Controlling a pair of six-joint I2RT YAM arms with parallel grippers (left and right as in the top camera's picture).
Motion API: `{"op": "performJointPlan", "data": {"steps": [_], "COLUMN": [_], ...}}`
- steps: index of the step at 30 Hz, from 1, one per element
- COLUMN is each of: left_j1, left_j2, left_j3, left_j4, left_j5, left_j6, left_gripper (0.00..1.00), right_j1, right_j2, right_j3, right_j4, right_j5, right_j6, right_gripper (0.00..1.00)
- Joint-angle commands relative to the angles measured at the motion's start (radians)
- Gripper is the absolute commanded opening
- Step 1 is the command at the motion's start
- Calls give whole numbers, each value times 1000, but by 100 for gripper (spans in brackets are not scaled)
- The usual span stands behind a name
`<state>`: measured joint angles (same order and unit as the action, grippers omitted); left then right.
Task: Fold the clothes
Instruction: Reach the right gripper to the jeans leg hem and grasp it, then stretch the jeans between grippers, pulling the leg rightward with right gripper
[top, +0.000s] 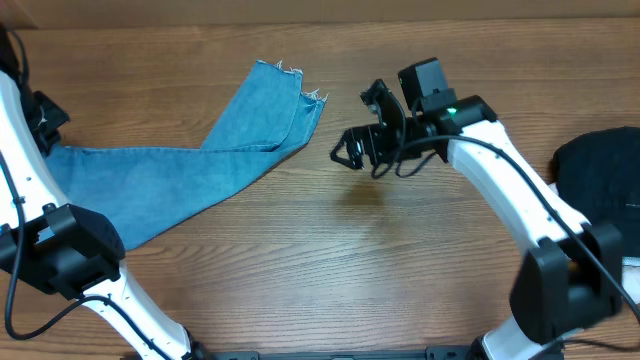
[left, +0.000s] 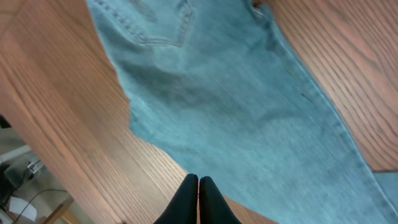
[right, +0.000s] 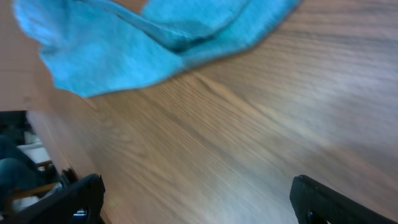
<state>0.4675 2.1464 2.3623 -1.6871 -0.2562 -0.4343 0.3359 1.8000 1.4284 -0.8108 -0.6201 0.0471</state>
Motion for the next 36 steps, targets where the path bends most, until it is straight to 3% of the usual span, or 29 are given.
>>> {"op": "performJointPlan", "data": {"steps": [1, 9, 17, 23, 24, 25, 27, 29, 31, 36], "left_j1": [-39, -97, -98, -98, -98, -98, -98, -98, -98, -98], "left_j2": [-32, -32, -31, -32, -31, -32, -32, -32, -32, -32], "left_j3": [2, 2, 2, 2, 2, 2, 2, 2, 2, 2], "left_j4": [-3, -3, -3, -3, -3, -3, -3, -3, -3, -1], "left_j5": [21, 22, 44, 44, 44, 44, 44, 48, 67, 111], "left_j6": [31, 39, 47, 47, 47, 47, 47, 47, 60, 92], "left_gripper": [6, 7, 7, 7, 7, 7, 7, 7, 7, 4], "right_j1": [45, 148, 214, 246, 247, 248, 247, 208, 126, -231], "right_j2": [56, 260, 351, 416, 424, 429, 430, 424, 408, 329], "right_j3": [31, 31, 31, 31, 31, 31, 31, 34, 54, 303], "right_j4": [148, 330, 567, 661, 660, 660, 660, 639, 561, 49], "right_j5": [-29, 18, 182, 182, 182, 182, 182, 179, 177, 270], "right_j6": [154, 373, 848, 901, 900, 900, 861, 798, 706, 393], "right_gripper": [100, 100, 100, 100, 89, 68, 15, 5, 4, 4]}}
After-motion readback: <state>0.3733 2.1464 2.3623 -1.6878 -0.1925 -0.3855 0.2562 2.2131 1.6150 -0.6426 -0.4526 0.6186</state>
